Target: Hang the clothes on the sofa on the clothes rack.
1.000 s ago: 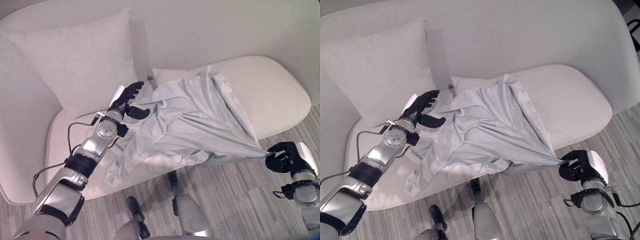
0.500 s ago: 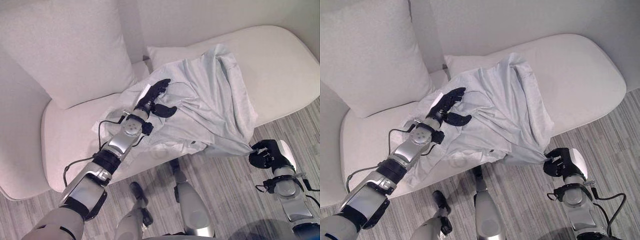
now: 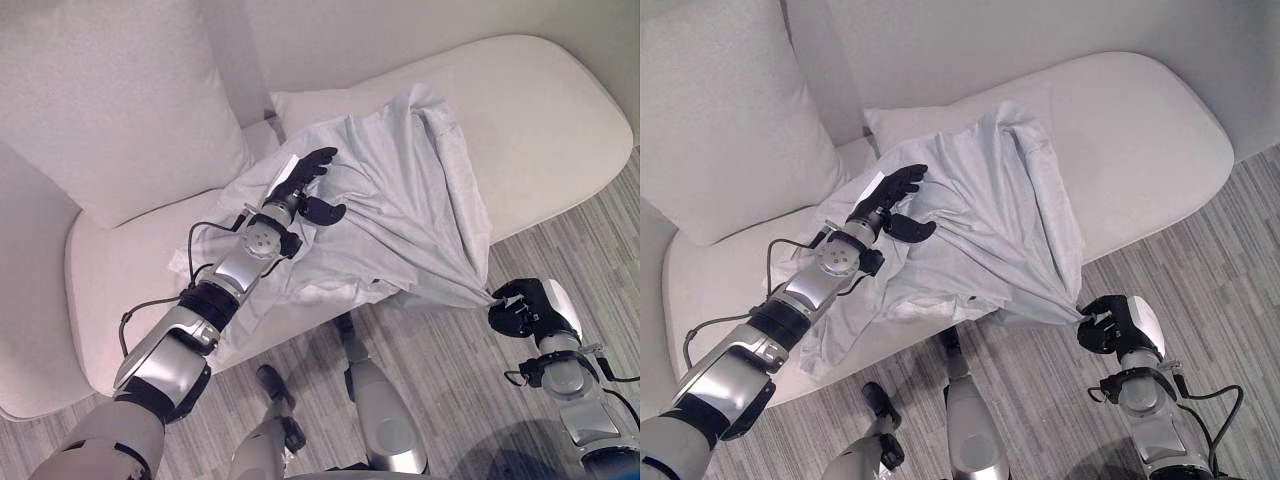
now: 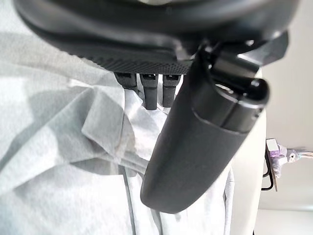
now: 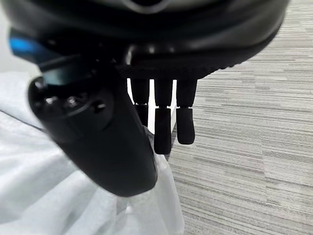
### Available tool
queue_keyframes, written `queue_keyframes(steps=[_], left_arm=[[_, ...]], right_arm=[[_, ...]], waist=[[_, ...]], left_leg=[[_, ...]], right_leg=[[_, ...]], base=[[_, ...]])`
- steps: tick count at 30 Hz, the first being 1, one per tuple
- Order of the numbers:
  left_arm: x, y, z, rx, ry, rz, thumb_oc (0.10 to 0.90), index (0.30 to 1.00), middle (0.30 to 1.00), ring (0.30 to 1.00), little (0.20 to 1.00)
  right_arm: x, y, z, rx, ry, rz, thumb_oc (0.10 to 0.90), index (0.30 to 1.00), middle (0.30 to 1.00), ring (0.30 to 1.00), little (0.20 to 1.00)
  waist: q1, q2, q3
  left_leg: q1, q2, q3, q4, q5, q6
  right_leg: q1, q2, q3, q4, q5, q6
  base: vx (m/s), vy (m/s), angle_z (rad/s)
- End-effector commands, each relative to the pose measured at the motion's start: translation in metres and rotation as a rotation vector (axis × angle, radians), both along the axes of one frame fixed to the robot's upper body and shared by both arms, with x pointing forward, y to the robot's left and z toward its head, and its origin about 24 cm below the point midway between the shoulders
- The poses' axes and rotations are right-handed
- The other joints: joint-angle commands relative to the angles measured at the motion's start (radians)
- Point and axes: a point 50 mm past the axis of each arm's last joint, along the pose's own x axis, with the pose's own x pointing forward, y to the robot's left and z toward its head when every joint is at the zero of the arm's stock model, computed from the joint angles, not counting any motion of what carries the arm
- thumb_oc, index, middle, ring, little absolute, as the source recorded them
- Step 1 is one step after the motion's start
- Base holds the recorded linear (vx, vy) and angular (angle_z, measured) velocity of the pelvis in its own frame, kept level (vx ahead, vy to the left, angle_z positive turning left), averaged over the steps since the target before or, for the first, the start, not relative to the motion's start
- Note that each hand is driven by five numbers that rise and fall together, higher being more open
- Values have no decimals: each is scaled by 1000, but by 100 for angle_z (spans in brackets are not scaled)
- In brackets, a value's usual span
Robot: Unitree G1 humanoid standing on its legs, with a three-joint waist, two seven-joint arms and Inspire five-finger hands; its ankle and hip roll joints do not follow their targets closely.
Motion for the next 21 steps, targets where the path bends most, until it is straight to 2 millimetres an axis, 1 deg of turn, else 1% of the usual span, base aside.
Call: queue_keyframes(steps=[1,2,3,4,5,8,12,14,15,16,20,21], left_arm=[[4,-13,24,-86,-99,-22,800,900,900,900,900],[4,-12,14,-94,-66,-2,800,900,900,900,900],[3,-12,11,-99,-58,5,698,747,747,747,747],[3,-12,9,-98,-57,12,558,538,538,538,538],[2,-12,8,-92,-63,19,400,300,300,300,300],[0,-14,7,-77,-77,28,400,300,300,300,300],[-3,-15,5,-10,-126,59,400,300,300,300,300],[-5,-15,7,14,-158,71,400,300,300,300,300],[-6,-15,5,18,-159,78,400,300,300,300,300],[-7,-13,6,26,-177,87,400,300,300,300,300],[-10,-3,12,-12,-208,116,400,300,300,300,300],[-11,2,13,-22,-219,127,400,300,300,300,300]], right_arm=[[-6,-15,20,-43,-128,-75,400,300,300,300,300],[-4,-11,22,-33,-148,-60,400,300,300,300,300],[-4,-10,23,-29,-154,-60,400,300,300,300,300],[-6,-10,23,-27,-159,-64,400,300,300,300,300],[-8,-11,21,-26,-156,-71,400,300,300,300,300],[-10,-11,20,-26,-161,-82,400,300,300,300,300],[-15,-12,18,-21,-171,-105,400,300,300,300,300],[-18,-13,17,-20,-172,-112,400,300,300,300,300],[-21,-15,14,-18,-164,-130,400,300,300,300,300],[-23,-16,13,-18,-165,-138,400,300,300,300,300],[-23,-15,13,-19,-168,-140,400,300,300,300,300],[-23,-16,14,-23,-168,-138,400,300,300,300,300]], waist=[[5,-38,-21],[2,-43,-10],[1,-44,-6],[1,-45,-2],[0,-45,1],[1,-45,5],[4,-42,8],[8,-39,7],[14,-30,3],[22,-20,-1],[43,0,-21],[50,9,-30]], left_leg=[[12,18,-91,7,-54,-21],[8,21,-90,7,-51,-22],[7,22,-88,7,-50,-23],[7,23,-88,7,-50,-24],[6,25,-88,7,-49,-24],[7,29,-85,7,-48,-26],[12,38,-80,7,-45,-29],[14,43,-80,7,-44,-31],[22,48,-83,7,-41,-34],[27,50,-88,7,-41,-36],[37,55,-103,7,-31,-40],[47,58,-107,7,-36,-41]], right_leg=[[84,-16,-39,4,-60,96],[80,-14,-36,4,-58,94],[79,-12,-35,4,-57,93],[78,-11,-35,4,-57,93],[77,-9,-35,4,-57,92],[78,-6,-35,4,-59,92],[82,0,-36,4,-63,89],[87,2,-40,4,-67,89],[98,4,-47,4,-76,87],[109,4,-58,4,-84,85],[137,1,-83,4,-99,78],[152,1,-92,4,-109,77]], base=[[-22,-55,0],[-19,-64,0],[-18,-64,0],[-7,-45,0],[0,0,0],[1,-39,-3],[3,-44,-3],[5,-64,-6],[8,-94,-3],[11,-96,0],[11,-54,5],[39,-45,27]])
